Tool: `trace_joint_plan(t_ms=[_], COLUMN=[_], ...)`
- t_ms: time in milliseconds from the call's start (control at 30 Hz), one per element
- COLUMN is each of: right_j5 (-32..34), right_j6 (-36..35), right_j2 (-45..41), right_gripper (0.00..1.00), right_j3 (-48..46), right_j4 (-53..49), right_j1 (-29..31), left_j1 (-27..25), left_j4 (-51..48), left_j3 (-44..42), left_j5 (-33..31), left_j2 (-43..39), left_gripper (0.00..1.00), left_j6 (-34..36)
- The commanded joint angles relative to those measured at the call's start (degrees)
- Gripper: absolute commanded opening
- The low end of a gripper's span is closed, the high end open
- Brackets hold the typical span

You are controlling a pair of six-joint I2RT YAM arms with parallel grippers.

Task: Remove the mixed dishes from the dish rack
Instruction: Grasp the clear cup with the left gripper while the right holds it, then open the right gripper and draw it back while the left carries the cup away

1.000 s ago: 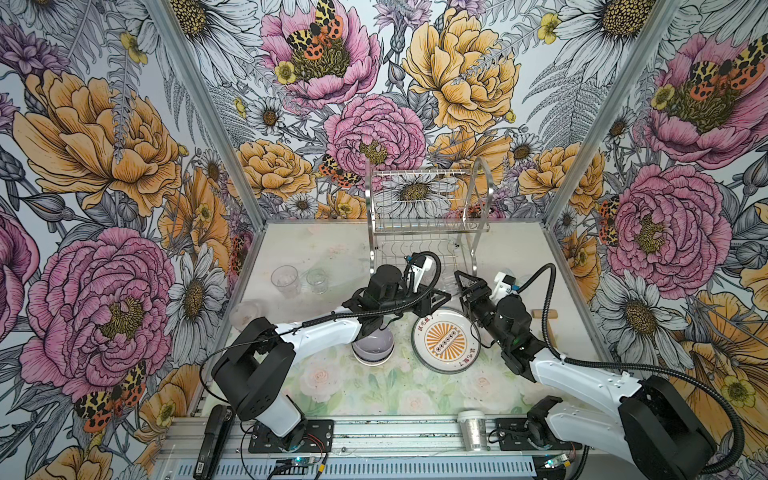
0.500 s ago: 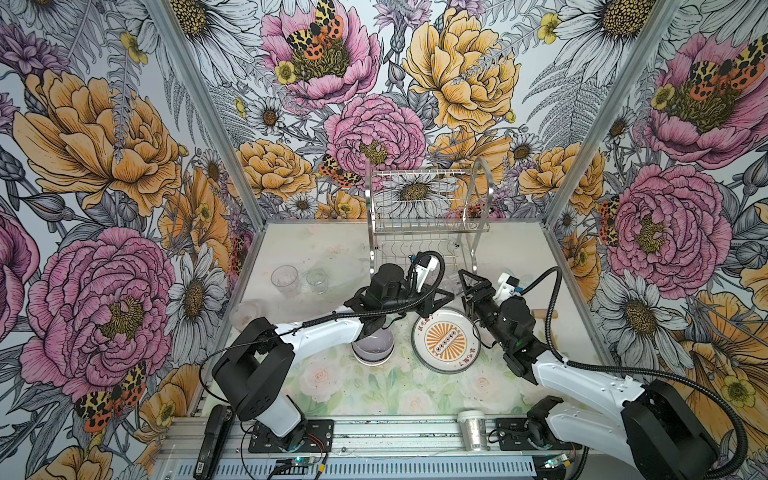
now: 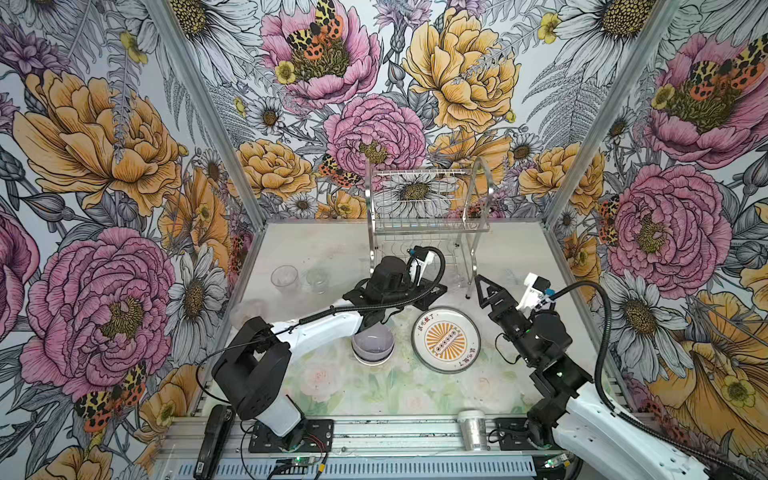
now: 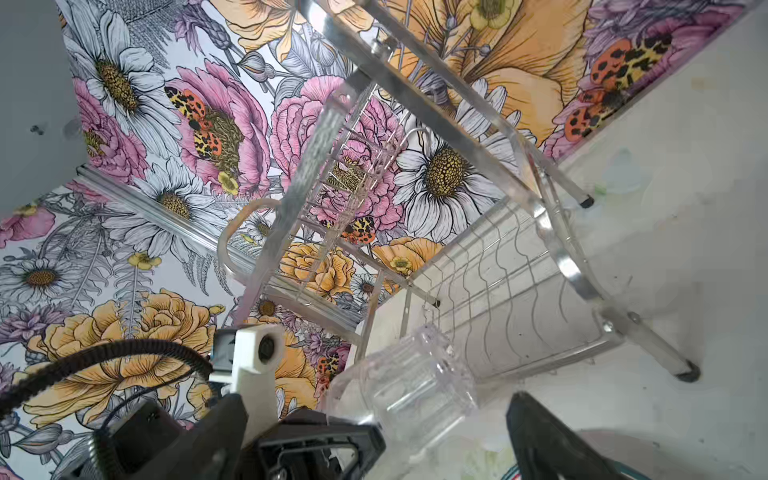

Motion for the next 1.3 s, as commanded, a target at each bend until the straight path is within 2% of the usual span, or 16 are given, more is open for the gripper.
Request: trace_joint_plan(t_ms=[0, 233, 500, 700, 933, 1067, 1267], right_j5=[2.4, -0.4, -5.0, -5.3, -6.2, -7.6, -13.7], right_j6=[-15.2, -31.1, -45.0, -51.6, -55.5, -56.3, -56.9], right_j2=[-4.6, -6.8, 3.0, 5.6, 2.2, 0.6, 1.3], right_gripper=[1.0, 1.0, 1.0, 1.0, 1.0, 1.0, 1.0], right_j3=[4.0, 5.6, 9.4, 9.7, 8.3, 7.9, 8.1], right_j4=[-12.9, -17.7, -19.2, -19.0, -15.8, -13.3, -10.7], right_j1=[-0.1, -0.1, 0.8, 1.2, 1.4, 1.5, 1.7], left_j1=[-0.8, -4.8, -7.0, -9.5, -8.5, -3.2, 11.4], left_j4=[-1.6, -11.0, -19.5, -26.1, -37.7, -46.9, -56.8], left_j3=[3.8, 7.8, 6.3, 3.1, 0.9, 4.1, 8.9], left_j5=[-5.0, -15.2, -25.0, -34.3, -46.5, -44.6, -30.9], left_j2=[-1.8, -6.8, -16.7, -26.8, -37.6, -38.8, -35.7], left_gripper=[0.0, 0.0, 0.0, 0.0, 0.0, 0.0, 0.0], left_j6=[4.7, 12.0, 12.2, 10.0, 6.3, 6.1, 6.7])
